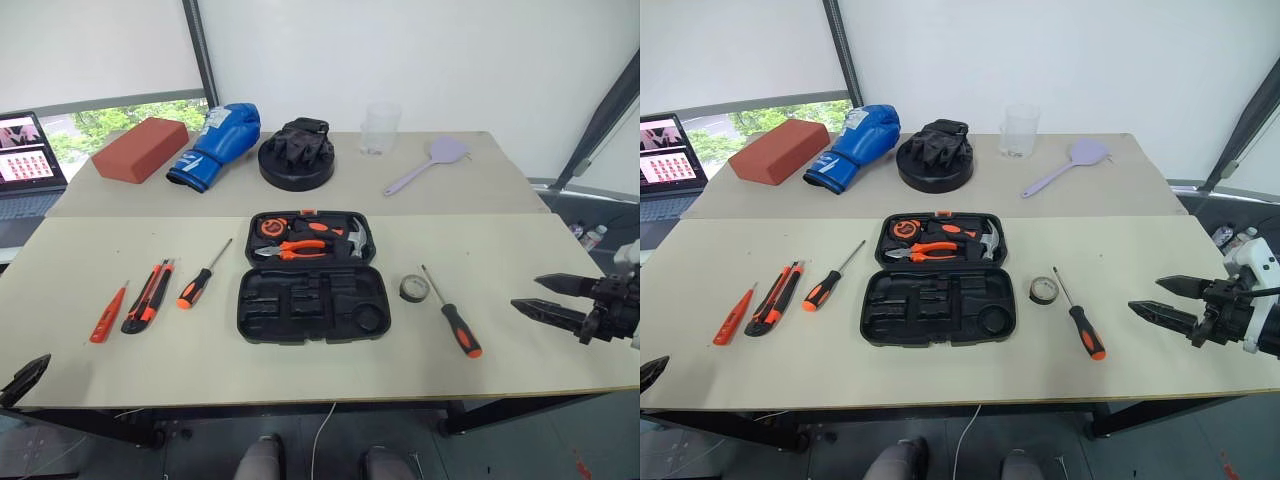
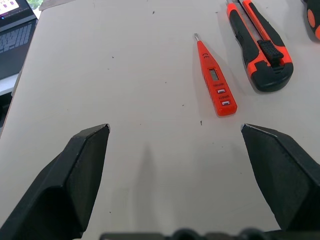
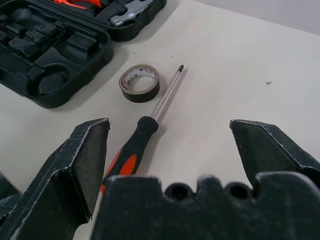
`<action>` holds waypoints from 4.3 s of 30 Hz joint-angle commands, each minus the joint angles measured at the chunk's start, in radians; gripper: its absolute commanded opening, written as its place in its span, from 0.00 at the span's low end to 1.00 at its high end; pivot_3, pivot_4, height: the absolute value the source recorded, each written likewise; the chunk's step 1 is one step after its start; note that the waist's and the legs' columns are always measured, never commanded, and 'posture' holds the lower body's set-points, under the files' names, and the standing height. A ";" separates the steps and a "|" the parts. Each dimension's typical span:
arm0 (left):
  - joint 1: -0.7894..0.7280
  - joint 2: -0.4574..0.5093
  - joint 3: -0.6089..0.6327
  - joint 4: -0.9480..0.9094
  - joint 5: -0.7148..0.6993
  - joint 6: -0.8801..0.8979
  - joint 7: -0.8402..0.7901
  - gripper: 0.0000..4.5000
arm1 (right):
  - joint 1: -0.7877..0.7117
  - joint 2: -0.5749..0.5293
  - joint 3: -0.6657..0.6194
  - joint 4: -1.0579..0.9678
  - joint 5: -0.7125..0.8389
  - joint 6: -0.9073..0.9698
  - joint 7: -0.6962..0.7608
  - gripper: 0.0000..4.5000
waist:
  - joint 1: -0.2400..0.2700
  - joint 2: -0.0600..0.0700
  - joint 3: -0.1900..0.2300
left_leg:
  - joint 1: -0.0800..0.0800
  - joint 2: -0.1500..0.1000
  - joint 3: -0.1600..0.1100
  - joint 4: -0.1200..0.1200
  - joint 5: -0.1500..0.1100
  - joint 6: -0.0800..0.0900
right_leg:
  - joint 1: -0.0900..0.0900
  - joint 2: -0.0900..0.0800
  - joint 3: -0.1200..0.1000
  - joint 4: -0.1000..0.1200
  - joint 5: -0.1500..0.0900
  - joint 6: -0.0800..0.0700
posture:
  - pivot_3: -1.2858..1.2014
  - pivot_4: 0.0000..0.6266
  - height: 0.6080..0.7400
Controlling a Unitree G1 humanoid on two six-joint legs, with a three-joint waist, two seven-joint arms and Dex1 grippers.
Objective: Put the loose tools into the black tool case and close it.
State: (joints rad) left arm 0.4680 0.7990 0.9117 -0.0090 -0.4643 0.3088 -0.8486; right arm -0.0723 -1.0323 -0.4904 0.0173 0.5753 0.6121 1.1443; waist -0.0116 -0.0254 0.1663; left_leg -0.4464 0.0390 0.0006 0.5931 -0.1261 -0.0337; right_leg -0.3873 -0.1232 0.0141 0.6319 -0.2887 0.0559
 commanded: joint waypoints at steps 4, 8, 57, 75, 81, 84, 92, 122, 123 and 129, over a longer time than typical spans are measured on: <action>-0.053 0.049 0.002 -0.171 -0.080 0.211 0.083 1.00 | -0.067 -0.017 -0.019 -0.084 0.050 0.027 -0.025 0.99 | 0.000 0.000 0.000 | 0.000 0.000 0.000 0.000 0.000 0.000 | 0.000 0.000 0.000 0.001 0.000 0.000 | 0.52 0.24 0.97; -0.188 0.120 -0.061 -0.268 -0.143 0.426 0.177 1.00 | -0.195 -0.023 0.052 -0.190 0.120 0.111 -0.052 0.99 | 0.003 0.000 0.000 | 0.000 0.002 0.000 0.003 0.000 0.000 | 0.000 0.001 0.000 0.004 0.001 0.001 | 0.52 0.24 0.97; -1.352 0.034 -1.172 0.219 0.248 0.003 -0.478 0.20 | -0.387 0.094 0.388 -0.402 0.038 0.083 -0.123 1.00 | 0.029 -0.009 0.006 | -0.014 0.010 -0.001 0.016 0.009 0.001 | -0.006 0.015 0.002 0.015 0.013 0.000 | 0.52 0.24 0.97; -1.577 -0.241 -1.325 0.816 0.563 -0.387 -0.504 0.20 | -0.327 0.104 0.337 -0.475 0.053 0.115 -0.258 1.00 | 0.020 -0.010 0.007 | -0.015 0.010 -0.002 0.019 0.009 0.003 | -0.007 0.016 0.003 0.016 0.014 0.002 | 0.52 0.24 0.97; -1.584 -0.246 -1.298 0.807 0.559 -0.355 -0.521 0.67 | -0.327 0.108 0.335 -0.482 0.054 0.118 -0.262 1.00 | 0.020 -0.010 0.007 | -0.015 0.010 -0.002 0.019 0.009 0.003 | -0.007 0.016 0.003 0.016 0.014 0.003 | 0.52 0.24 0.97; -1.586 -0.248 -1.290 0.806 0.564 -0.351 -0.524 0.91 | -0.333 0.109 0.340 -0.478 0.052 0.116 -0.259 1.00 | 0.020 -0.010 0.007 | -0.015 0.010 -0.002 0.020 0.010 0.003 | -0.007 0.016 0.003 0.017 0.014 0.003 | 0.52 0.24 0.97; -1.597 -0.270 -1.255 0.779 0.555 -0.290 -0.522 0.72 | -0.348 0.111 0.348 -0.466 0.048 0.105 -0.245 1.00 | 0.020 -0.010 0.007 | -0.015 0.010 -0.002 0.021 0.010 0.003 | -0.006 0.016 0.003 0.017 0.015 0.003 | 0.52 0.24 0.97; -1.520 -0.335 -1.261 0.790 0.630 -0.286 -0.449 0.01 | -0.318 0.140 0.343 -0.445 0.028 0.112 -0.272 1.00 | 0.022 -0.010 0.007 | -0.012 0.010 -0.002 0.023 0.010 0.003 | -0.002 0.016 0.003 0.017 0.015 0.004 | 0.52 0.24 0.97; -1.514 -0.326 -1.240 0.754 0.606 -0.259 -0.465 0.01 | -0.308 0.140 0.336 -0.449 0.034 0.115 -0.273 1.00 | 0.022 -0.010 0.007 | -0.012 0.010 -0.002 0.023 0.010 0.003 | -0.002 0.016 0.003 0.017 0.015 0.004 | 0.52 0.24 0.97; -1.392 -0.182 -0.924 0.298 0.245 0.164 -0.523 0.43 | -0.256 0.137 0.264 -0.424 0.054 0.163 -0.325 1.00 | 0.002 -0.010 0.009 | -0.015 0.011 -0.004 0.022 0.010 0.004 | -0.005 0.016 0.003 0.018 0.016 0.003 | 0.52 0.24 0.97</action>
State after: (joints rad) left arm -0.9539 0.5797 -0.1199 0.4571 -0.1053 0.3602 -1.3843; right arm -0.3385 -0.8912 -0.1572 -0.3997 0.6117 0.7542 0.8449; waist -0.0097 -0.0354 0.1752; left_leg -0.4615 0.0496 -0.0034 0.6145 -0.1160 -0.0300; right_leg -0.3921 -0.1072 0.0172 0.6499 -0.2730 0.0593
